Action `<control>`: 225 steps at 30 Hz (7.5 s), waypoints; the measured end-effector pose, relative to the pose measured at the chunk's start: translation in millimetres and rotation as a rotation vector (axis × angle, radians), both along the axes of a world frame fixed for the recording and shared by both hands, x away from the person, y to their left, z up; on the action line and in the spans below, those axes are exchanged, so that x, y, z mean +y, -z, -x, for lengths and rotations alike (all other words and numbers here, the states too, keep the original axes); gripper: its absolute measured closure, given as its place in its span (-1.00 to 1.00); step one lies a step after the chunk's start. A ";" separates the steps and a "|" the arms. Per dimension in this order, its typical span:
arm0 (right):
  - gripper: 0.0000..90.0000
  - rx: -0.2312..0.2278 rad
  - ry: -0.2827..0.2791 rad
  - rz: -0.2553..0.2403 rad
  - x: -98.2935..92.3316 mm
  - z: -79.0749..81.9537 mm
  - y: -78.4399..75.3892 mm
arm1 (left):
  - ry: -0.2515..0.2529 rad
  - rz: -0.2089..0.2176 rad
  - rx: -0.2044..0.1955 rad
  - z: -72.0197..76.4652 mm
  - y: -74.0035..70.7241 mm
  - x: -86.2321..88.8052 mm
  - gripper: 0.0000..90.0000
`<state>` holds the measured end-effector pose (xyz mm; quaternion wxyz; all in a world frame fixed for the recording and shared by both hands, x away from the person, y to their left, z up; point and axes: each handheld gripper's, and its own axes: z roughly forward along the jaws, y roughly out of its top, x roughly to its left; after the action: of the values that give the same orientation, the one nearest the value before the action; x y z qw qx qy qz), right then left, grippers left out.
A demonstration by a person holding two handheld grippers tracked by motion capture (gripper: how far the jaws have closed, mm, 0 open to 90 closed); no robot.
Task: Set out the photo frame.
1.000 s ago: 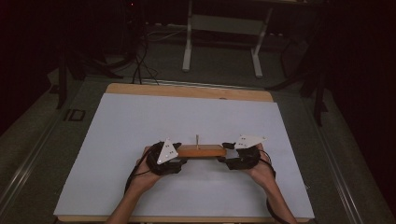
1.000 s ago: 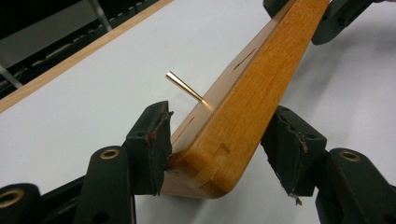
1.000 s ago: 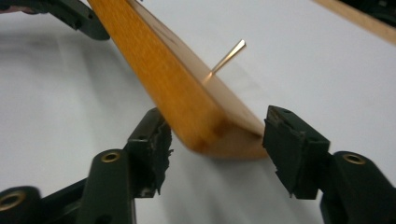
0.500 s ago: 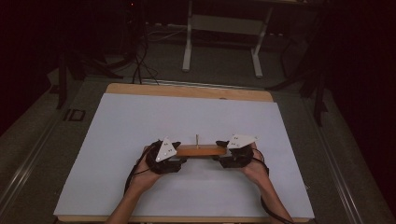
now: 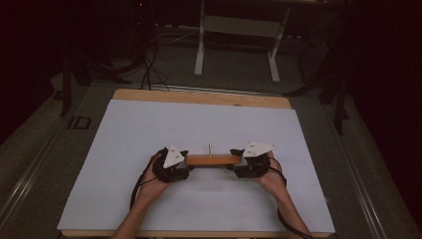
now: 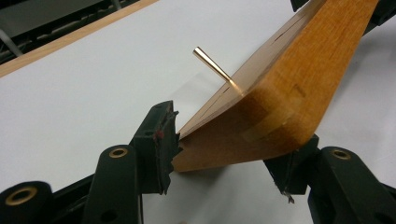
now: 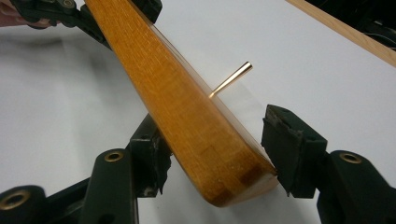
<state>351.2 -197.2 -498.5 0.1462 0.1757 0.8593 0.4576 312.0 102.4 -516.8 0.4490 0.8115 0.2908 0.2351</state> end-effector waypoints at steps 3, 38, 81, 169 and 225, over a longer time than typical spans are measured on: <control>-0.03 0.001 0.005 -0.009 -0.4 -1.5 0.0 | -0.010 0.000 -0.005 -0.1 0.0 -0.2 0.07; 0.11 0.029 0.016 -0.060 -9.3 -13.7 0.4 | -0.021 -0.030 -0.039 -8.8 -2.1 -1.9 0.17; 0.25 0.023 -0.001 -0.103 -15.9 -14.6 1.3 | 0.041 0.039 -0.032 -28.8 -3.9 -8.5 -0.10; 0.25 0.267 0.068 -0.160 -11.3 -2.1 -11.6 | 0.137 0.202 0.241 -20.0 -20.1 16.3 0.16; 0.21 0.314 0.108 -0.147 -9.3 -9.9 -4.7 | 0.071 0.195 0.290 -26.8 -11.5 12.3 0.06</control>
<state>361.1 -206.5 -493.8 0.0216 0.3011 0.8251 0.4775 338.8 114.7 -505.3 0.4866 0.7994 0.3453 0.0703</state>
